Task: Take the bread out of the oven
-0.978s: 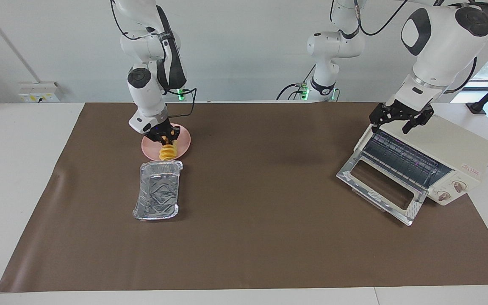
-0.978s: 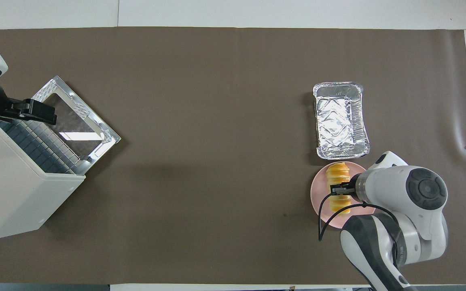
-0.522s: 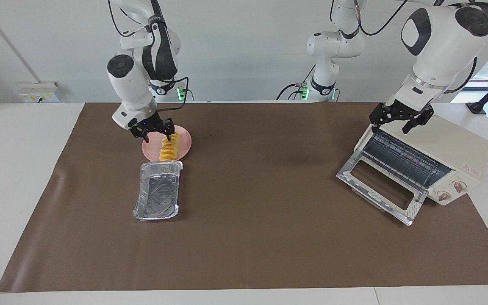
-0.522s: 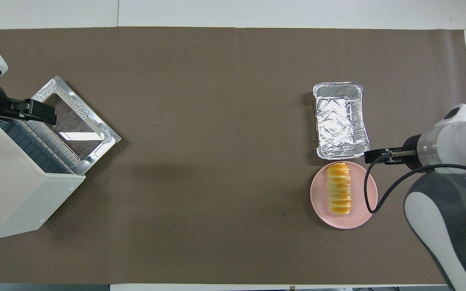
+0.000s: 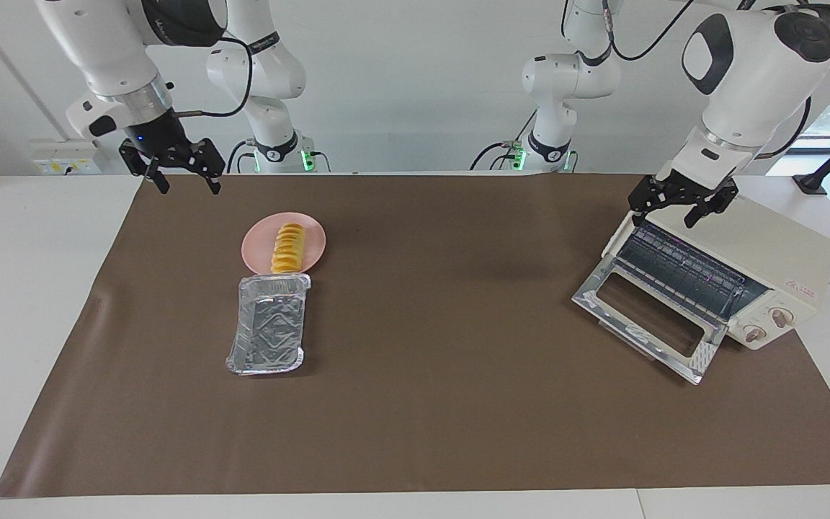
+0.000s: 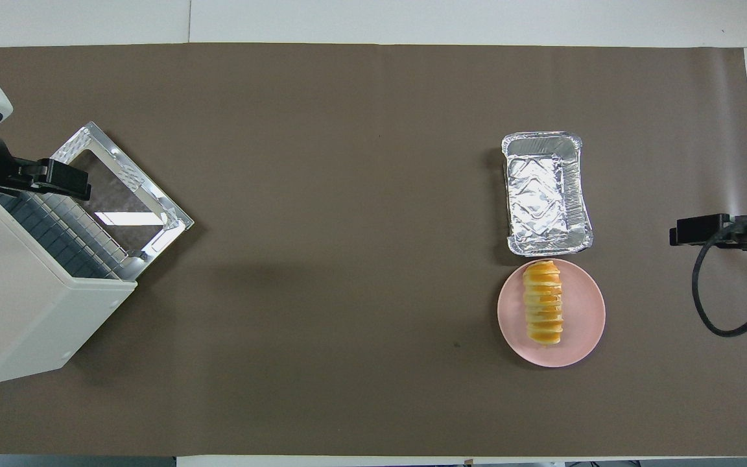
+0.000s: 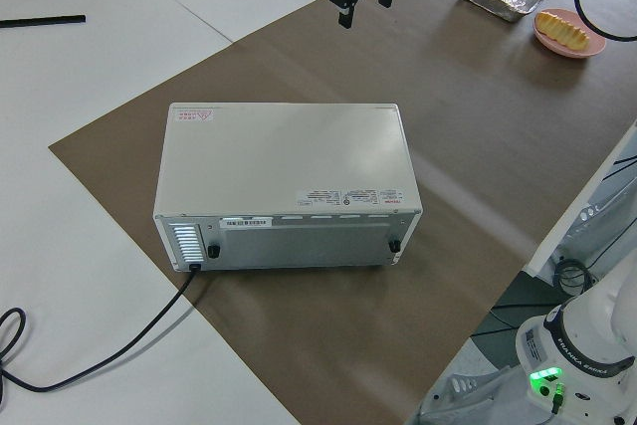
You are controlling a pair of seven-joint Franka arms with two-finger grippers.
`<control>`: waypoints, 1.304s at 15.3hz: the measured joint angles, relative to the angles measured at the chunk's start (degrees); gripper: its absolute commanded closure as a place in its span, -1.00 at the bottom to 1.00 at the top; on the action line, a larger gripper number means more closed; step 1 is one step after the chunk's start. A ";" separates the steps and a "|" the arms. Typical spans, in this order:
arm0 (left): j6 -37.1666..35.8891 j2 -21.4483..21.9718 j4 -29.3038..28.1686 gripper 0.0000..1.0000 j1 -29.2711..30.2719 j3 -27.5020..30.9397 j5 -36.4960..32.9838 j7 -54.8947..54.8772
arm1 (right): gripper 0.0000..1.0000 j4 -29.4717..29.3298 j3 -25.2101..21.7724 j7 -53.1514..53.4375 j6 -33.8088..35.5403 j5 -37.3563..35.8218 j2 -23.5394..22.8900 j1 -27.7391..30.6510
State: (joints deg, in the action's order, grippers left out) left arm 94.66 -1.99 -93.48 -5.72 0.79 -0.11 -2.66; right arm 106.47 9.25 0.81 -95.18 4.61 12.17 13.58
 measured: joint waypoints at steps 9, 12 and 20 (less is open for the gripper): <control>0.00 0.00 0.00 -1.00 0.00 0.00 0.00 0.00 | -1.00 -13.02 0.07 0.00 7.18 -3.65 -7.26 0.86; 0.00 0.00 0.00 -1.00 0.00 0.00 0.00 0.00 | -1.00 -13.04 0.01 0.00 7.10 -3.73 -7.41 1.35; 0.00 0.00 0.00 -1.00 0.00 0.00 0.00 0.00 | -1.00 -13.08 -0.02 0.00 7.18 -3.76 -7.41 2.81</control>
State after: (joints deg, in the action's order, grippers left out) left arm 94.66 -1.99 -93.48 -5.72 0.79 -0.11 -2.66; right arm 93.39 9.23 0.81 -88.00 0.85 4.76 16.40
